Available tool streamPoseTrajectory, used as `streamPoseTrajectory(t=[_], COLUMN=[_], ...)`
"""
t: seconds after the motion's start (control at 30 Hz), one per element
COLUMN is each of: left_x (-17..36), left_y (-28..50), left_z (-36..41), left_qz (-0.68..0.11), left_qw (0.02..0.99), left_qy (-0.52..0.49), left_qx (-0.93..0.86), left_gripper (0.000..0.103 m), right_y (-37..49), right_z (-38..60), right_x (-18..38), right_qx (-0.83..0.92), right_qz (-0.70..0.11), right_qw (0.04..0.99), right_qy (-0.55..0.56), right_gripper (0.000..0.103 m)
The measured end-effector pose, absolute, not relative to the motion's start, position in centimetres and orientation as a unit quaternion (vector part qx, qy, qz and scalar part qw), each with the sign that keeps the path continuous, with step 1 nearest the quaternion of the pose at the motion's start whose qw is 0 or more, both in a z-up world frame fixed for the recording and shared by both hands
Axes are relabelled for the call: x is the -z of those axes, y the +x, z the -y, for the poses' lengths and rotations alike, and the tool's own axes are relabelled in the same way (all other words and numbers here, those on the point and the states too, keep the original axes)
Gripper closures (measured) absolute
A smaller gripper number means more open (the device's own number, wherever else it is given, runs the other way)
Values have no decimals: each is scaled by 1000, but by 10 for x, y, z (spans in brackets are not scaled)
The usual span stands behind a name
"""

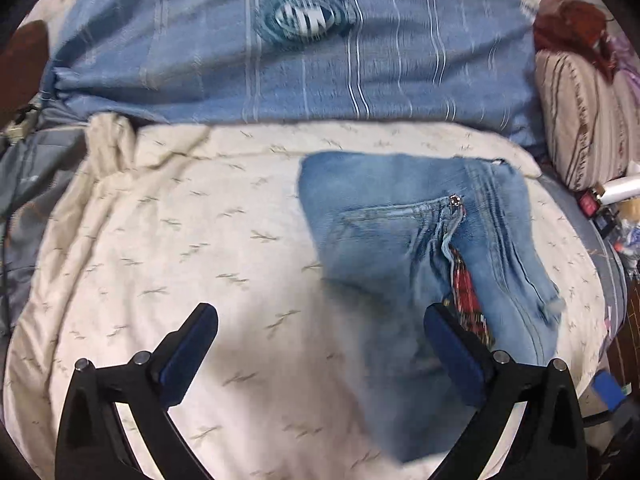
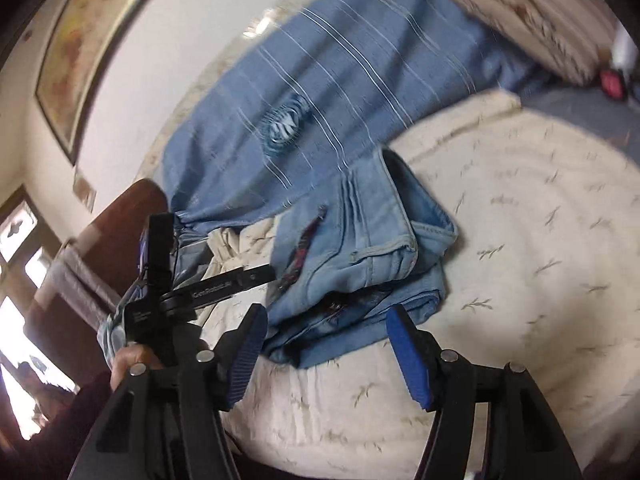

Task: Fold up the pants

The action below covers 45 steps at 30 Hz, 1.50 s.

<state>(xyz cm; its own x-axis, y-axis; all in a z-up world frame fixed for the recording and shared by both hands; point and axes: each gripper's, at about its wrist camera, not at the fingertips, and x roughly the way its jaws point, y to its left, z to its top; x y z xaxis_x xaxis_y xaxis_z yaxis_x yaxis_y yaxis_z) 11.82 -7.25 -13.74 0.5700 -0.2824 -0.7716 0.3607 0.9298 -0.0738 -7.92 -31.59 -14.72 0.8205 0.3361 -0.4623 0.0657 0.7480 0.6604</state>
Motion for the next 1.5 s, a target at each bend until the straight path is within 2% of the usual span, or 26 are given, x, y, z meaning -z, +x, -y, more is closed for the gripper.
streamPoseTrajectory(t=[0.3, 0.53, 0.83, 1.37, 1.5], left_x=[134, 130, 107, 137, 129], left_y=[84, 66, 50, 82, 78], left_z=[37, 45, 54, 22, 25], left_qz=[-435, -442, -426, -461, -454], left_qw=[877, 872, 875, 871, 876], left_qy=[51, 44, 49, 10, 12], left_qx=[195, 206, 226, 167, 162], left_gripper=[1, 1, 1, 1, 1], right_y=[-114, -137, -145, -126, -131], right_z=[317, 303, 303, 304, 305], right_x=[115, 94, 90, 146, 142], right_qx=[-60, -52, -54, -63, -74], right_qz=[-289, -310, -305, -323, -305], right_qw=[894, 904, 899, 877, 887], right_qy=[337, 291, 310, 350, 340], right_gripper=[36, 34, 34, 34, 34])
